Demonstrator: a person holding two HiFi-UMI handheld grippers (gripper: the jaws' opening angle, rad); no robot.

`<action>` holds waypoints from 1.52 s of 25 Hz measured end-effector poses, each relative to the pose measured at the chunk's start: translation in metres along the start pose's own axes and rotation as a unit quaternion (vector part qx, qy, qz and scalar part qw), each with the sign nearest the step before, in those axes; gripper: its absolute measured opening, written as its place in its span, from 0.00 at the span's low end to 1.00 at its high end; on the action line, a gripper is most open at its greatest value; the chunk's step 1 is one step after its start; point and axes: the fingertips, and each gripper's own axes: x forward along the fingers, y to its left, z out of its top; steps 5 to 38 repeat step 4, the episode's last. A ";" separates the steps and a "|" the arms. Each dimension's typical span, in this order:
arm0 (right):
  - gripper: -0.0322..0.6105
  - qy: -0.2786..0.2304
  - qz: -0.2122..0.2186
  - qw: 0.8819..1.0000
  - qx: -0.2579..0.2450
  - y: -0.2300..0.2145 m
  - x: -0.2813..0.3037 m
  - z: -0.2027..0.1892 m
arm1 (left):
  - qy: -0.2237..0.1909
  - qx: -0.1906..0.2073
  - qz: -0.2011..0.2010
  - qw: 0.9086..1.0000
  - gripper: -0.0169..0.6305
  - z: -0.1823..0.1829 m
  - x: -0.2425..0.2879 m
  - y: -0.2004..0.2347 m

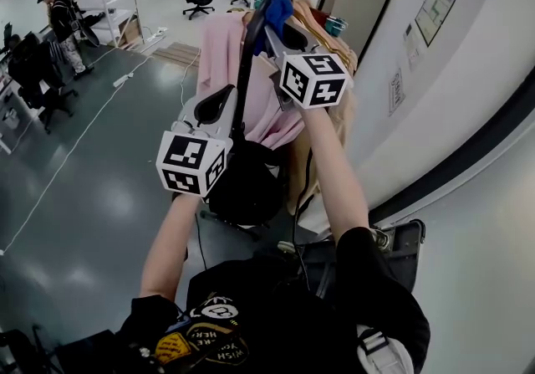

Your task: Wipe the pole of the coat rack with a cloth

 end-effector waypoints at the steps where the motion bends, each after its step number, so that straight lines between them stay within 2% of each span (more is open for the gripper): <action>1: 0.16 0.000 0.000 1.000 -0.001 0.000 0.000 0.001 | 0.000 -0.001 -0.002 1.000 0.03 0.001 0.000 0.000; 38: 0.16 0.001 -0.001 1.000 -0.004 0.000 0.002 0.001 | -0.001 -0.005 -0.007 1.000 0.03 0.002 0.001 0.001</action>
